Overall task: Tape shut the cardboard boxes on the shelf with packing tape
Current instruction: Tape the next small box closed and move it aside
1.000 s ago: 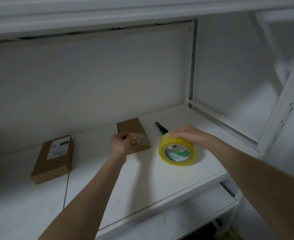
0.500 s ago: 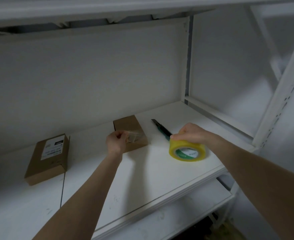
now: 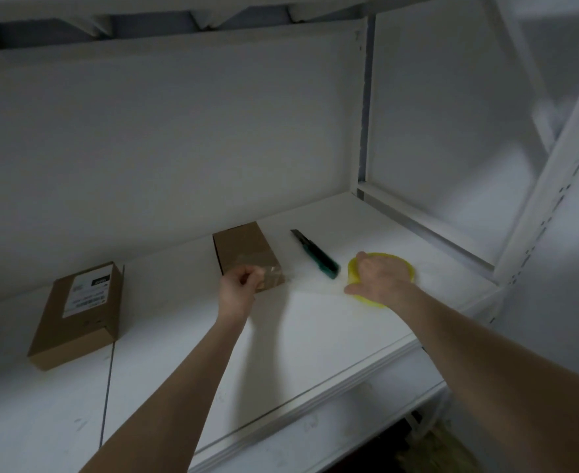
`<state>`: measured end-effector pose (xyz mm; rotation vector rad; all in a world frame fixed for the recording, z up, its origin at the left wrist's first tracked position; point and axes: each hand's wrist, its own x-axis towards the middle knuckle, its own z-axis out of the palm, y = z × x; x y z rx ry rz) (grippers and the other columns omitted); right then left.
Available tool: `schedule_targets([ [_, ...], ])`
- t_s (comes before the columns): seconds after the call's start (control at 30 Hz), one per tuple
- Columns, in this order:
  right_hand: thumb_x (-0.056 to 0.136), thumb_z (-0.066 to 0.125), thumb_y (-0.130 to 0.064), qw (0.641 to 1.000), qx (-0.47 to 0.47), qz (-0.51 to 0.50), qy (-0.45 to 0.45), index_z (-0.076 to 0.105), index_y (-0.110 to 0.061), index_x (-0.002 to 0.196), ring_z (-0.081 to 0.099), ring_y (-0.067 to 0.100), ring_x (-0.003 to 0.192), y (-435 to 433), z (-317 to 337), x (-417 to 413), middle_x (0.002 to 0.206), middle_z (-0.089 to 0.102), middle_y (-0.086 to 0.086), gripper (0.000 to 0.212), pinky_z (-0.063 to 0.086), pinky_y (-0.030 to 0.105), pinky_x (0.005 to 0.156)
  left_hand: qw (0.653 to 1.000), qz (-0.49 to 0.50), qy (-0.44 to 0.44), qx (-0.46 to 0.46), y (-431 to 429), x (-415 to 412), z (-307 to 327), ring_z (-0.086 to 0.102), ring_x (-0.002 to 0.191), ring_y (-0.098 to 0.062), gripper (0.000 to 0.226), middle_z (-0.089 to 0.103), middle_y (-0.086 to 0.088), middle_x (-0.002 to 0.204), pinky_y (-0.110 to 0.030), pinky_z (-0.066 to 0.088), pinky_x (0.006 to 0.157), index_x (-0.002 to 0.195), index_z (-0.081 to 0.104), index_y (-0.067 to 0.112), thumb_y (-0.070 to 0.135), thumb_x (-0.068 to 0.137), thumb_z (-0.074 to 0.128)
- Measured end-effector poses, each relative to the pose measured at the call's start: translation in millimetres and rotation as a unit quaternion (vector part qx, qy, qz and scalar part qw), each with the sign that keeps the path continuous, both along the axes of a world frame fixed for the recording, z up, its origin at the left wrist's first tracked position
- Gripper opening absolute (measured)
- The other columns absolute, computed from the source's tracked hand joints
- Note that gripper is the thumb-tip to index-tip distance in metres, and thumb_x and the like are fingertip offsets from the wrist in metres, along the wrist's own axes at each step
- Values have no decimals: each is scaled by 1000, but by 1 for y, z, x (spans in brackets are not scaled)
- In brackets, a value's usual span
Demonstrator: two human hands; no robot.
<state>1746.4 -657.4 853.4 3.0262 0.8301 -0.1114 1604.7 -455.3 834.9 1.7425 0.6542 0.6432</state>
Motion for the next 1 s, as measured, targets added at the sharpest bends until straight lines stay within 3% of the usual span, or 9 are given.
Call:
schedule_targets([
  [0.1,80,63,-65,999,-18,3,31,37,-15,141,53,25,123,-2,-5,3,134,55,7,83,43,33,92,1000,-11,19,-11,-1,-1,-10,53,66,-10,11,59,1,69,-19,41,56,77,64,11,14,87,67],
  [0.2,84,47,-74,1000,5,1,-7,51,-17,124,56,27,116,1,6,9,123,60,7,69,42,34,87,1000,-2,20,-18,2,-1,-11,52,64,-10,13,59,3,67,-21,41,56,74,62,12,14,84,71],
  [0.27,93,41,-65,999,46,-8,-28,55,-15,117,57,30,111,10,12,15,118,62,10,57,42,35,83,1000,0,25,-19,3,1,-11,52,64,-10,16,60,3,67,-21,41,56,71,61,15,13,83,72],
  [0.37,99,46,-45,997,77,0,7,56,-11,122,56,30,113,33,12,24,123,61,13,42,44,34,85,999,0,24,-21,6,3,-12,53,64,-11,17,60,1,67,-22,41,55,69,61,15,13,82,72],
  [0.67,99,49,-39,992,72,-8,105,44,-7,129,54,33,117,96,-12,44,129,52,14,44,43,37,89,999,4,36,-18,14,5,-22,51,60,-10,13,59,1,62,-17,40,51,70,65,11,10,82,72],
  [0.83,98,53,-23,986,84,-36,141,38,-5,135,49,34,120,109,-28,57,136,42,18,44,43,38,94,999,18,47,-17,15,3,-26,55,61,-11,13,63,3,62,-17,42,51,69,66,12,11,80,72],
  [0.9,99,50,-16,981,99,-49,160,43,-1,134,52,34,116,113,-24,59,136,42,21,39,46,37,87,999,22,45,-18,15,4,-26,55,61,-11,16,62,3,62,-18,42,51,67,65,15,11,80,73],
  [1.0,99,52,-17,959,199,-79,185,48,1,129,60,34,104,115,-14,59,129,52,20,35,46,33,70,999,18,44,-17,17,5,-26,53,59,-11,17,61,2,61,-17,42,49,67,64,15,10,81,72],
])
